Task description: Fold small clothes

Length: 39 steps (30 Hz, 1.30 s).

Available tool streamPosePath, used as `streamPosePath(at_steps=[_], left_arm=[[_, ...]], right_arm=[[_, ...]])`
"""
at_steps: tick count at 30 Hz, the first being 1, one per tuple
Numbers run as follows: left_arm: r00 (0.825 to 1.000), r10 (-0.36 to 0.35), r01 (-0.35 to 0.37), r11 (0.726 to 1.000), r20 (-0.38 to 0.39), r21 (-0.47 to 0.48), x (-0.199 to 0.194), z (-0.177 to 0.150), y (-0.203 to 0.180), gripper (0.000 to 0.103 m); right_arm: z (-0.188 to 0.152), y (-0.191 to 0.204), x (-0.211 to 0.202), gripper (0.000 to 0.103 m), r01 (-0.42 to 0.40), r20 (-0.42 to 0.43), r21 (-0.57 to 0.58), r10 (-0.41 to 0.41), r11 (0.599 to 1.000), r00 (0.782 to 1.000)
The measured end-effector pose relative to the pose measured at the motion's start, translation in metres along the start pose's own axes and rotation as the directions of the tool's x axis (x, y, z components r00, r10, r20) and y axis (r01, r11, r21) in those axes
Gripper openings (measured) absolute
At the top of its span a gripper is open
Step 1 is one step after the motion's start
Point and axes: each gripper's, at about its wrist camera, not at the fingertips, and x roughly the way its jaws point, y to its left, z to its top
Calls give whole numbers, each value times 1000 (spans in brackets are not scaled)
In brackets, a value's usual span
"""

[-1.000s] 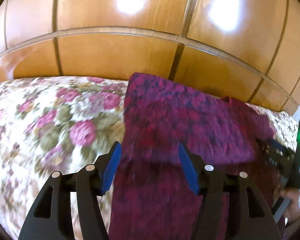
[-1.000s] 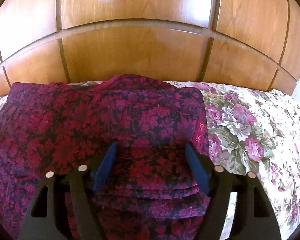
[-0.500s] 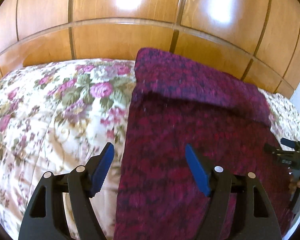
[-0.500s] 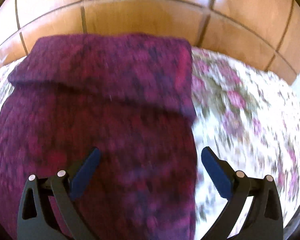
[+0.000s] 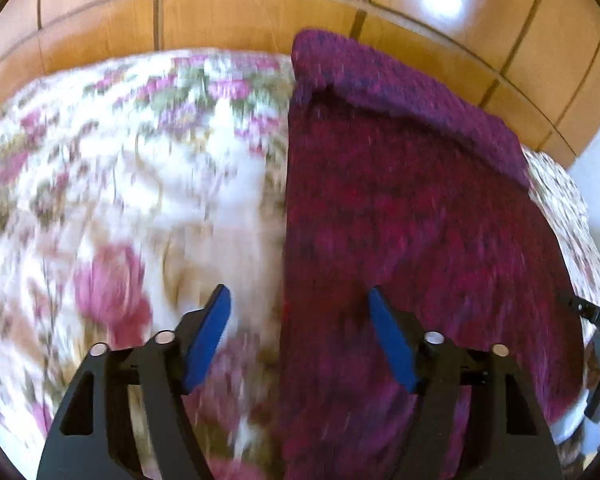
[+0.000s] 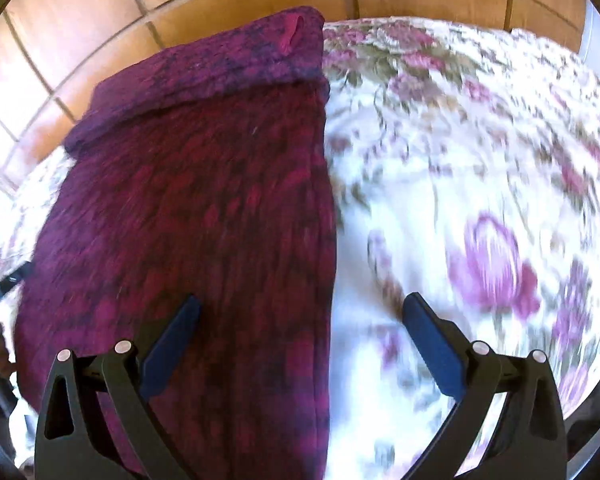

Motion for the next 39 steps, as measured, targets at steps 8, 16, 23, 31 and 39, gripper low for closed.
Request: streamPosePath(at_steps=[8, 16, 23, 31, 39], left_arm=[[973, -209, 213, 977, -96, 27, -35, -63, 0, 35], [913, -408, 406, 911, -7, -74, -58, -26, 13, 17], [890, -447, 453, 890, 90, -58, -40, 48, -4, 15], [916, -397, 402, 900, 64, -168, 27, 116, -3, 15], [877, -445, 479, 781, 181, -400, 30, 131, 50, 70]], right_arm=[[-58, 15, -23, 55, -169, -155, -44, 160, 985, 975], [-21, 14, -49, 21, -359, -18, 35, 359, 933, 933], [59, 26, -24, 21, -366, 89, 35, 362, 930, 928], [127, 22, 32, 20, -305, 78, 102, 298, 947, 951], [130, 4, 40, 69, -447, 69, 198, 442, 872, 894]])
